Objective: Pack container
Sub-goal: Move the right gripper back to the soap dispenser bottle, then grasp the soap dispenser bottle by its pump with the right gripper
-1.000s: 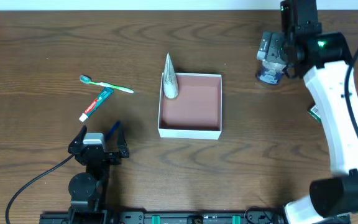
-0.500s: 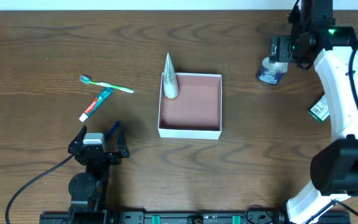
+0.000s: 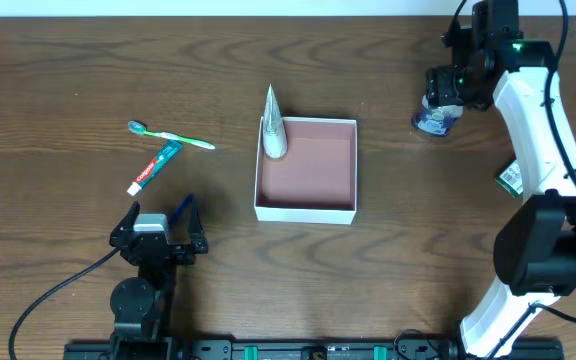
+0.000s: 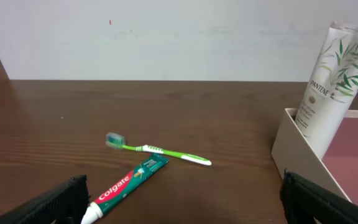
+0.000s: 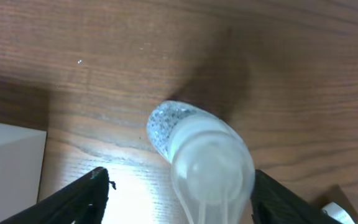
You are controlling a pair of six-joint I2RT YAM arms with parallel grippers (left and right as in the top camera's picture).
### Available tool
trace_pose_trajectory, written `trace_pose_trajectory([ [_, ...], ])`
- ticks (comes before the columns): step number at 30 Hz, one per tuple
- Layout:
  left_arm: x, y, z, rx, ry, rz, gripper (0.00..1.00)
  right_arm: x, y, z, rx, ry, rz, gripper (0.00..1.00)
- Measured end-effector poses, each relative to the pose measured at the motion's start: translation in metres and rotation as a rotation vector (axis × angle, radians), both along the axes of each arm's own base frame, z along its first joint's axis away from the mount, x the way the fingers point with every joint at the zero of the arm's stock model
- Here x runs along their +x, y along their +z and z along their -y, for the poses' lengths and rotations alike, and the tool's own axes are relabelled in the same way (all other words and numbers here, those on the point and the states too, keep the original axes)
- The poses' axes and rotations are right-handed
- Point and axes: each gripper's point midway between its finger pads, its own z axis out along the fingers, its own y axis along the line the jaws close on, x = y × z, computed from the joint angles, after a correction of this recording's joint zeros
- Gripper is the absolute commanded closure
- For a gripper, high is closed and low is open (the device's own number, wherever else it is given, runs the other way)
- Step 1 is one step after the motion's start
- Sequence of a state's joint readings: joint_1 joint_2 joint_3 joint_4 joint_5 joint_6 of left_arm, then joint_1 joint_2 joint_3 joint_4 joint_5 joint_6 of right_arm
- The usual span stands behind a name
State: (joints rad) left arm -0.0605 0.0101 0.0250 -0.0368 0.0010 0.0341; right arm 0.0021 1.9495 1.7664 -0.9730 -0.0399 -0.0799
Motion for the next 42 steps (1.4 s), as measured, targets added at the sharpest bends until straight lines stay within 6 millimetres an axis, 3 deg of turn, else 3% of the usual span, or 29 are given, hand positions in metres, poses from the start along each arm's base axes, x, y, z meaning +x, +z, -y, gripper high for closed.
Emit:
trace_pose_trajectory([
  [10, 0.000, 0.000, 0.000, 0.000, 0.000, 0.000, 0.02, 0.007, -0.015, -0.001, 0.004, 0.006, -0.012, 0.40],
  [26, 0.000, 0.000, 0.000, 0.000, 0.000, 0.000, 0.02, 0.011, -0.018, 0.000, 0.005, 0.016, -0.006, 0.98],
  [42, 0.000, 0.000, 0.000, 0.000, 0.000, 0.000, 0.02, 0.007, -0.015, -0.003, 0.005, 0.021, -0.009, 0.99],
])
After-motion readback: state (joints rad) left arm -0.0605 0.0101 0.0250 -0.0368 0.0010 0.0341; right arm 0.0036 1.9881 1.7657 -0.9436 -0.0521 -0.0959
